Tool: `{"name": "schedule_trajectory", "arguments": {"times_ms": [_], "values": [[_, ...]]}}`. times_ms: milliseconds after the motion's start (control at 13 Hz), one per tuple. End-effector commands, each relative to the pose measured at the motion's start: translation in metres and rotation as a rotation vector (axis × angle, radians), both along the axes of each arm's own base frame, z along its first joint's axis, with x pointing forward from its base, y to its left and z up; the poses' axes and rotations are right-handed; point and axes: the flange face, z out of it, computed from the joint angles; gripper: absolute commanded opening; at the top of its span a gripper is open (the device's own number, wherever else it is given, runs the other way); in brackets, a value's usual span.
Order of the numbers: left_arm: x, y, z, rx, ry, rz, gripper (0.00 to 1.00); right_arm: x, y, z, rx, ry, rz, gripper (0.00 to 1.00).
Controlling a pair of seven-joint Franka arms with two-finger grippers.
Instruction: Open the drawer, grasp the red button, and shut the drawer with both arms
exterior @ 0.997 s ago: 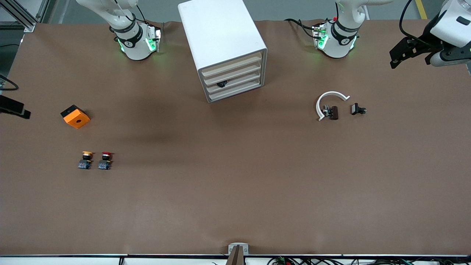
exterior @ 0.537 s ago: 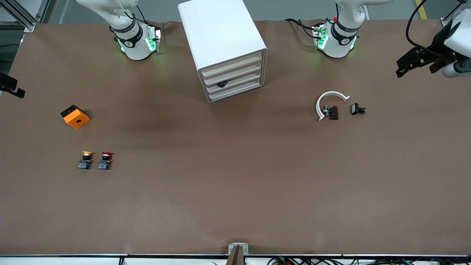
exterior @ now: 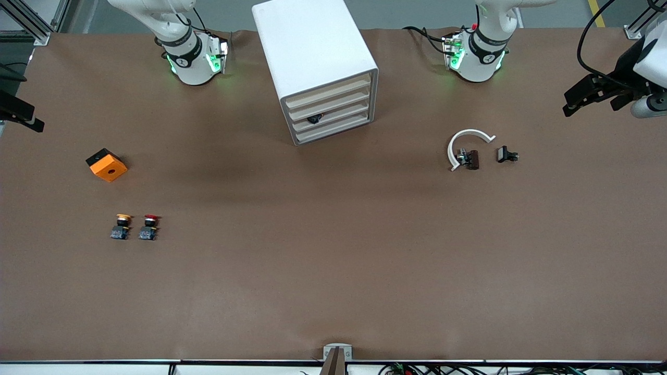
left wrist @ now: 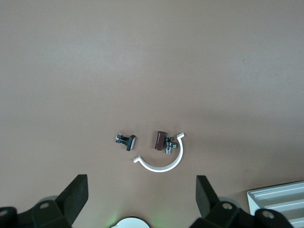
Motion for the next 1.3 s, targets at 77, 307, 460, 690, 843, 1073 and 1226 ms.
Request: {"name": "schedule_trajectory", "arguments": {"times_ms": [77,307,460,690,843,1073,1226], "values": [[0.005,0.002,0.009,-0.003,-0.014,-0.008,1.00,-0.027,0.013,-0.003,0.014,-0.041,0.021,1.00],[0.007,0.002,0.004,-0.002,-0.004,-0.010,1.00,-0.037,0.012,-0.008,0.015,-0.037,0.019,1.00],[0.008,0.002,0.005,-0.001,-0.007,-0.011,1.00,-0.042,0.011,-0.008,0.015,-0.034,0.020,1.00],[0.007,0.003,0.004,-0.002,-0.001,-0.013,1.00,-0.048,0.011,-0.006,0.014,-0.032,0.021,1.00],[0.007,0.003,0.004,-0.002,-0.001,-0.016,1.00,-0.051,0.011,-0.004,0.013,-0.033,0.020,1.00],[0.007,0.002,0.001,-0.001,0.009,-0.019,1.00,-0.051,0.005,-0.006,-0.012,-0.022,0.013,1.00],[0.006,0.002,0.000,-0.001,0.013,-0.022,1.00,-0.054,-0.001,-0.007,-0.011,-0.008,-0.007,1.00]]}}
